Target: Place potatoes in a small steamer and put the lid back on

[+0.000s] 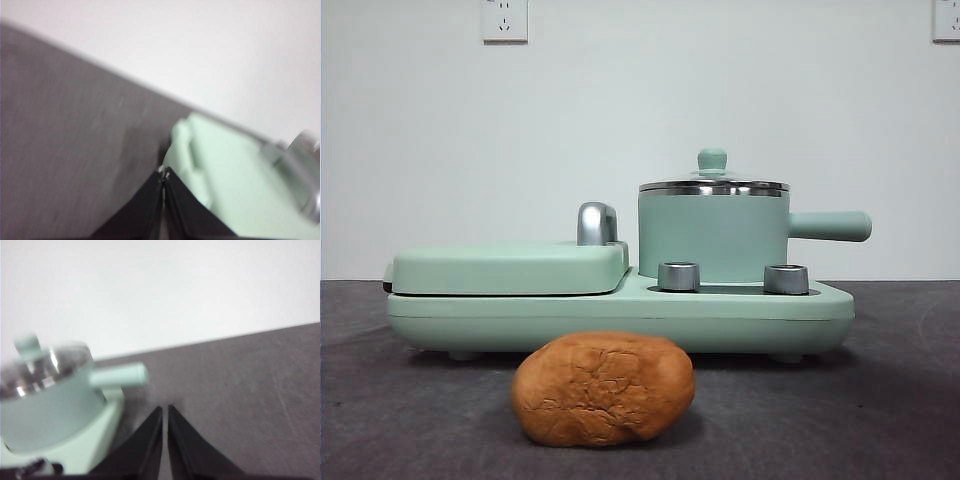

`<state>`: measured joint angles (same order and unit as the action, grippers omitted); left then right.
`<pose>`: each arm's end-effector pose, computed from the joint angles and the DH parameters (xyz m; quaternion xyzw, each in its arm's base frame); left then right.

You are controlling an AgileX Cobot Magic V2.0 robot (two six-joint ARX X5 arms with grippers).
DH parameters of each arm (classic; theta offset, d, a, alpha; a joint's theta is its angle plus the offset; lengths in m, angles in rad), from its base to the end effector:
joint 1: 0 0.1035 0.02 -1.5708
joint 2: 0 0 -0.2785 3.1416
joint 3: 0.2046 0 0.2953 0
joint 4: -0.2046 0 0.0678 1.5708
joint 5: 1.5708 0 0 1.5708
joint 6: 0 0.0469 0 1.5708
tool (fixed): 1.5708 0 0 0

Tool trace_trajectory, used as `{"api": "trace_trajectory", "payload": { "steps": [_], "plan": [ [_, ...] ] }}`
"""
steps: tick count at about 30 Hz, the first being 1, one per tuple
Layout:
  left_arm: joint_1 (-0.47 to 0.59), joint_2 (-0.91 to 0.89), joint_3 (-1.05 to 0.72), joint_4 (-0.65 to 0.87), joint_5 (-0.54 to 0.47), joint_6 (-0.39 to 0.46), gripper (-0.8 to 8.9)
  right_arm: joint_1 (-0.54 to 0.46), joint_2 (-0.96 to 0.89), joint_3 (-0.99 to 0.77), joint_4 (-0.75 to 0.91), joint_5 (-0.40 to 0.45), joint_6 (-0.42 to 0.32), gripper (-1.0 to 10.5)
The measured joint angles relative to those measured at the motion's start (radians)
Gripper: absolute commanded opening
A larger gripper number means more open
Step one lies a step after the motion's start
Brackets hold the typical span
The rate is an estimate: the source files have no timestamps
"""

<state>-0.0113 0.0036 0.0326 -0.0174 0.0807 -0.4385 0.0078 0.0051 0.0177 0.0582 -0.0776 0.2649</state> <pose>0.1433 -0.0054 0.1742 -0.2171 0.0043 -0.0461 0.9751 0.1441 0.0048 0.1767 0.1306 -0.0294 0.0470 0.9899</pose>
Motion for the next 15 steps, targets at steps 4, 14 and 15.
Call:
{"api": "trace_trajectory", "payload": {
  "steps": [4, 14, 15],
  "plan": [
    [0.0, 0.005, 0.032, 0.014, -0.007, 0.0, 0.09, 0.0, 0.003, 0.043, -0.055, -0.002, 0.087, 0.2],
    [0.0, 0.186, 0.342, -0.165, 0.009, 0.066, 0.09, 0.0, 0.153, 0.328, -0.264, -0.116, 0.088, 0.2],
    [0.0, 0.216, 0.372, -0.185, 0.035, 0.092, 0.09, 0.0, 0.175, 0.35, -0.276, -0.137, 0.073, 0.2]
  ]
}}
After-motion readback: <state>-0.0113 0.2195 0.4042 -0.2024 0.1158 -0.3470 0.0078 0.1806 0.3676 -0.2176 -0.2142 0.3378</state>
